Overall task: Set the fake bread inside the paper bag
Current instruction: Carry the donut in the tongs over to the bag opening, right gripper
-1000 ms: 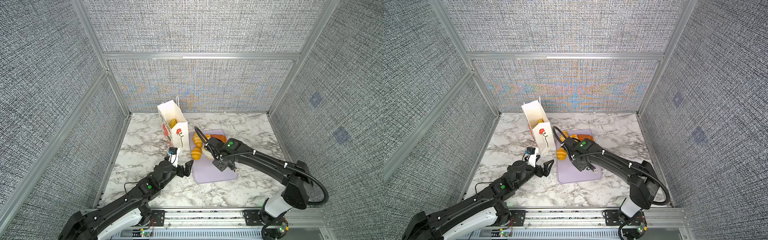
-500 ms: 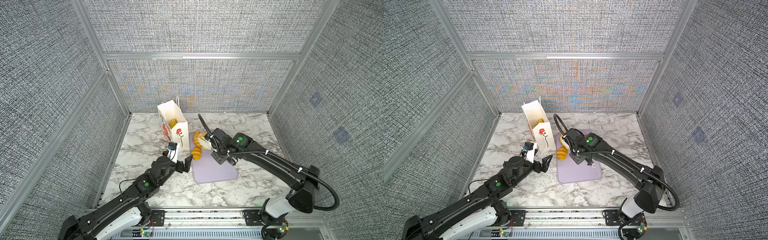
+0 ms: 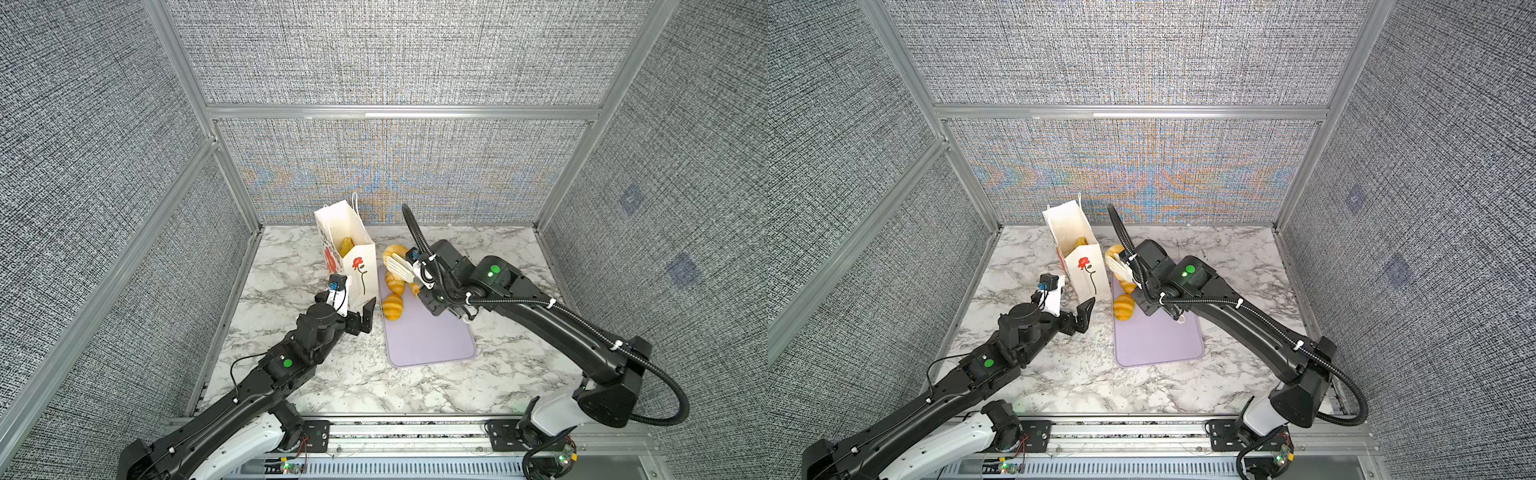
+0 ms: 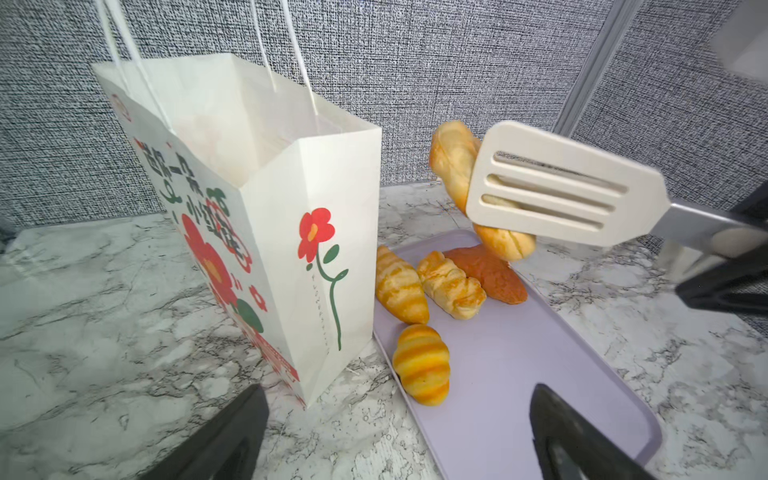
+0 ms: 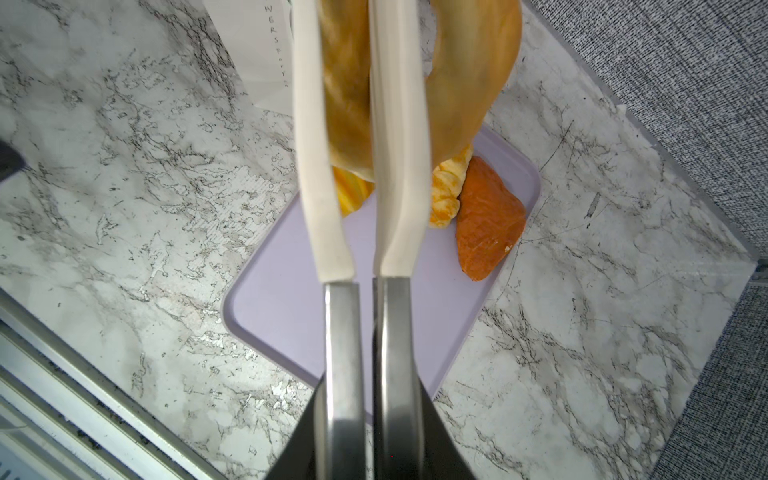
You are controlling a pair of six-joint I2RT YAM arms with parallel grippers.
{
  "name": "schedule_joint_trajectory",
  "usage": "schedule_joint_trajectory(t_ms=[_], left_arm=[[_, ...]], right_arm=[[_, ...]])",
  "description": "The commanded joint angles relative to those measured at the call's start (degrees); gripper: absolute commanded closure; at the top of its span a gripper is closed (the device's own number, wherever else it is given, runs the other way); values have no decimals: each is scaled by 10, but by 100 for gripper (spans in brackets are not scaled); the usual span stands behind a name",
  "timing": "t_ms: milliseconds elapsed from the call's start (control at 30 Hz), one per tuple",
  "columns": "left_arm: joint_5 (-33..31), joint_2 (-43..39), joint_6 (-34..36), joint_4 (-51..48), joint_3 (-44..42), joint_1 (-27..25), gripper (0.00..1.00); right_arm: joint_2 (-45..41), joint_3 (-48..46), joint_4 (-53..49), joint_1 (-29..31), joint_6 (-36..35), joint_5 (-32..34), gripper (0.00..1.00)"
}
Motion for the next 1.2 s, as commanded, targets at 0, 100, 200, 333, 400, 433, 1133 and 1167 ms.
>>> schedule_joint_trajectory(t_ms=[0, 100, 200, 333, 400, 433, 1133, 1167], left_arm=[[4, -1, 13, 2, 8, 20, 0], [18, -1, 22, -2, 19, 48, 1], [31, -1, 31, -11, 31, 72, 1], [44, 0, 39, -25, 42, 93, 0], [48, 0, 39, -30, 44, 99, 0], [49, -2, 39, -32, 45, 102, 1], [11, -62, 23, -88, 29, 137, 1], [9, -62, 23, -88, 28, 140, 1]], right_arm=[[-7, 14, 38, 1, -10, -14, 74], [-2, 40, 44, 1, -15, -26, 74], [7, 66, 52, 1, -20, -42, 74], [26, 107, 63, 1, -31, -62, 73], [38, 129, 71, 1, -35, -79, 72], [45, 140, 75, 1, -36, -88, 72], [200, 297, 90, 0, -76, -129, 72], [207, 303, 88, -1, -78, -128, 72]])
